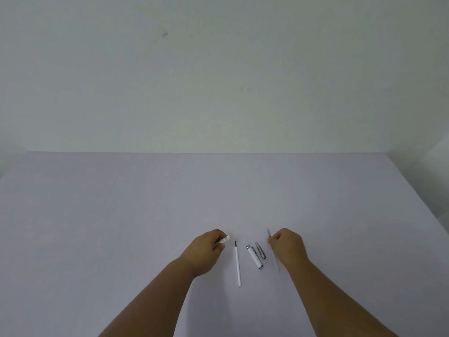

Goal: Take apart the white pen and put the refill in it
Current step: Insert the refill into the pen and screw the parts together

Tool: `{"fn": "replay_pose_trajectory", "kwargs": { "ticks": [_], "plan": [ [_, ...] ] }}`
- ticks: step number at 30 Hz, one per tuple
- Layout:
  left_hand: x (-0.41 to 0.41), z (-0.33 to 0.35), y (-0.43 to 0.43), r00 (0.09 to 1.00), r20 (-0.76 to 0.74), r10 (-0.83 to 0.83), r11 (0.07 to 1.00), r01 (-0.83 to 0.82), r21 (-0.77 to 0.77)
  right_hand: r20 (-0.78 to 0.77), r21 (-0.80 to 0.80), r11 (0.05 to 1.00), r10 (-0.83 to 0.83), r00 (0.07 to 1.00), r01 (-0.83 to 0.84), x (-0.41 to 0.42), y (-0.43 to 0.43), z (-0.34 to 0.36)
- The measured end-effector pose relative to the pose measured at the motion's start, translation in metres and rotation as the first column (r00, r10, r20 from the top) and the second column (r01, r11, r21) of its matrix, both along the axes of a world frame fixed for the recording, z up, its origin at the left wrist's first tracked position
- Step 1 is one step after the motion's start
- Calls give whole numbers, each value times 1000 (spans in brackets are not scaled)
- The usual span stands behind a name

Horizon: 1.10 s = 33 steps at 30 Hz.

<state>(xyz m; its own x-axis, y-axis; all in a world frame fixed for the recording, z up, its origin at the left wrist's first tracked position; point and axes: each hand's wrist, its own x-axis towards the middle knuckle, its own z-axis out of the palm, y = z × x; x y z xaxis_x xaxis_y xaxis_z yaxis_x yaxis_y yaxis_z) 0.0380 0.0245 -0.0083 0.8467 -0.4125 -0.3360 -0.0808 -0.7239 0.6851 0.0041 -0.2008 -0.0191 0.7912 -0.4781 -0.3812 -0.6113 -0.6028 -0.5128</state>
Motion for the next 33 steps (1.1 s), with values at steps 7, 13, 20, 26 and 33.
{"fn": "replay_pose_trajectory", "kwargs": {
  "ticks": [7,13,20,26,33],
  "plan": [
    [1,4,4,995,75,64,997,-66,30,-29,-79,928,363,931,-365,-2,63,13],
    [-4,5,9,994,74,81,995,-85,53,-157,-263,839,450,879,-477,-17,97,0],
    [-10,8,10,996,59,71,993,-76,92,65,34,989,139,988,-141,-8,85,18],
    [-11,14,0,998,34,57,995,-60,79,270,477,867,-302,914,146,2,62,45],
    [-15,21,-11,998,36,57,998,-57,2,267,567,800,-407,874,199,-10,55,50]
  ]
}}
